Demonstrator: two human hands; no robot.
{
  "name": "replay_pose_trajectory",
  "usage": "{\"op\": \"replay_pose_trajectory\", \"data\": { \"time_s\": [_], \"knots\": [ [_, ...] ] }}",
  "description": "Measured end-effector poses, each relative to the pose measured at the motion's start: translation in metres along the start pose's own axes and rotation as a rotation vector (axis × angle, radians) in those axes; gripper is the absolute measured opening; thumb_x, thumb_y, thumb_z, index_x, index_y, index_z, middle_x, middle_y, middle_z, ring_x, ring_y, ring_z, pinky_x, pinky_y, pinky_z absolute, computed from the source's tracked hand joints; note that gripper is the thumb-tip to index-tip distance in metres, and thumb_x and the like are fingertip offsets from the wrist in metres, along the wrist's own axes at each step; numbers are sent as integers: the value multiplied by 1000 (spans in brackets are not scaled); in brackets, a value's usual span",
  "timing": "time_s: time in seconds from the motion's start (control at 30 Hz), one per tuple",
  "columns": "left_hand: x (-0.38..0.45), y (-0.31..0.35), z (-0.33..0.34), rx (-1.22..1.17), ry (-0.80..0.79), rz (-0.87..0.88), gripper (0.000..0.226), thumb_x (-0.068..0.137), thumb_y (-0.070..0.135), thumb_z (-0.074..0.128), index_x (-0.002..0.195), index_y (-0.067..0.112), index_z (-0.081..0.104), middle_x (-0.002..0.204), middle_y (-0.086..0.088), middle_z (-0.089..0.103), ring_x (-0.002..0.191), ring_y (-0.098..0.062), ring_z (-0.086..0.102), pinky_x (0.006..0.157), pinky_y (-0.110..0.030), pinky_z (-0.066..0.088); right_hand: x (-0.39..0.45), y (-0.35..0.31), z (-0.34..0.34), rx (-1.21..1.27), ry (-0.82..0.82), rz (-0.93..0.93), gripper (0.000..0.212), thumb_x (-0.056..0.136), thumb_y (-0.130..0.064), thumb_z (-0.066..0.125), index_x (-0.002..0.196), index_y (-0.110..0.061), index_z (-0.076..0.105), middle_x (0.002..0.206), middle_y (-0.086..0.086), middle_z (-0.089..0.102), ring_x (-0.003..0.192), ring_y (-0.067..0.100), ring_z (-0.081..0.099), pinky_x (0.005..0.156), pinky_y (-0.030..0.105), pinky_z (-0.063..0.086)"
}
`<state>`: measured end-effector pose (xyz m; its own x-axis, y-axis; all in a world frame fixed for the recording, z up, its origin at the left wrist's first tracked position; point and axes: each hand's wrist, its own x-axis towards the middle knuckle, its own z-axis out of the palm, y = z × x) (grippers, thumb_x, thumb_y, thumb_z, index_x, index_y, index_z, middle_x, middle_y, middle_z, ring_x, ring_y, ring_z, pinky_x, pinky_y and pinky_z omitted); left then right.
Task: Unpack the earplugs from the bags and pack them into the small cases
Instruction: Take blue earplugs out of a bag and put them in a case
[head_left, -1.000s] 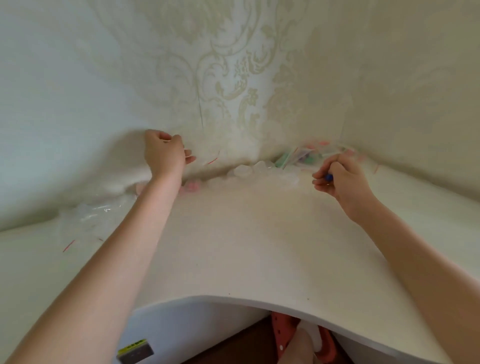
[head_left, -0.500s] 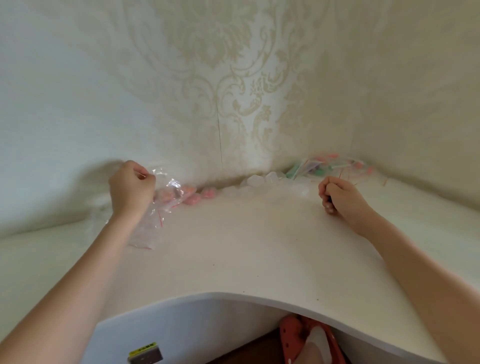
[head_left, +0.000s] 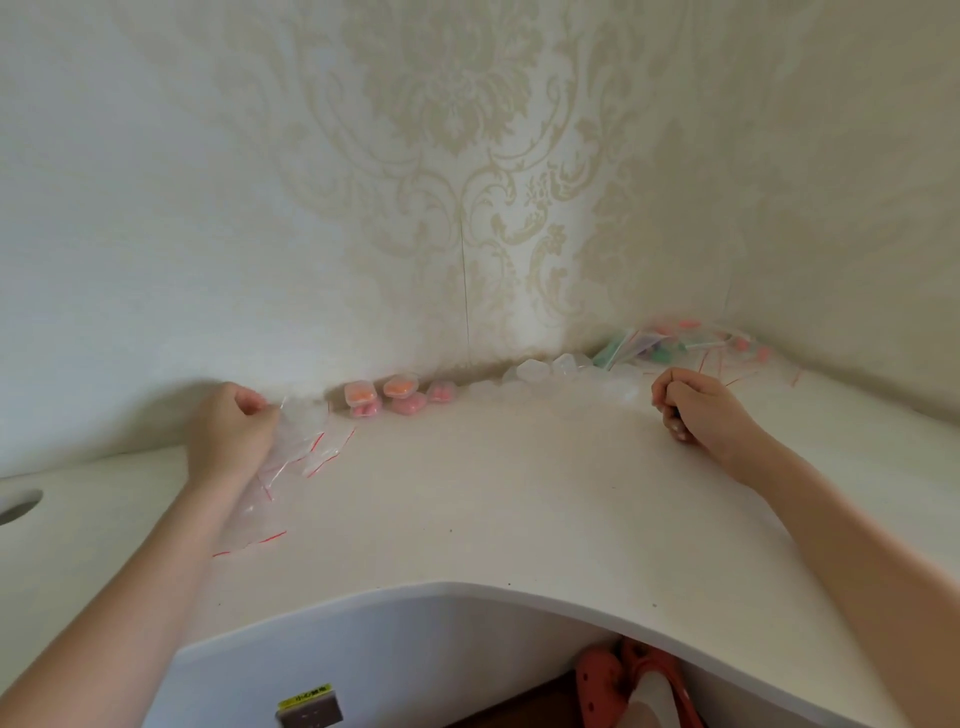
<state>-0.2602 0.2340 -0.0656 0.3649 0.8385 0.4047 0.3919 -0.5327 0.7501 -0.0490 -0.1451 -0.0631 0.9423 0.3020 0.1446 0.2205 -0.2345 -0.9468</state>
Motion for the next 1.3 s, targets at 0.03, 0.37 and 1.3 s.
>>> {"op": "replay_pose_trajectory", "data": {
  "time_s": [0.03,0.37,1.3],
  "knots": [
    [1,2,-3,-13,36,14,16,84,7,55,97,3,64,101,-13,66,92,-28,56,76,-28,35,0,0,0,0,-3,-2,32,85,5,28,66,-9,49,49,-1,38,39,11,31,42,22,24],
    [-38,-16,-29,480,-456,370,67,90,58,35,147,44,4,159,5,7,146,-24,4,113,-52,9,3,2,0,7,-10,-4,32,85,5,27,66,-9,48,57,3,38,43,13,30,43,23,23],
    [-41,36,42,474,98,517,41,90,43,37,96,9,59,112,-16,54,103,-36,44,96,-60,31,-5,-4,8,-168,-59,-78,32,94,-7,33,70,-5,54,58,1,37,47,11,30,49,24,24]
  ]
}}
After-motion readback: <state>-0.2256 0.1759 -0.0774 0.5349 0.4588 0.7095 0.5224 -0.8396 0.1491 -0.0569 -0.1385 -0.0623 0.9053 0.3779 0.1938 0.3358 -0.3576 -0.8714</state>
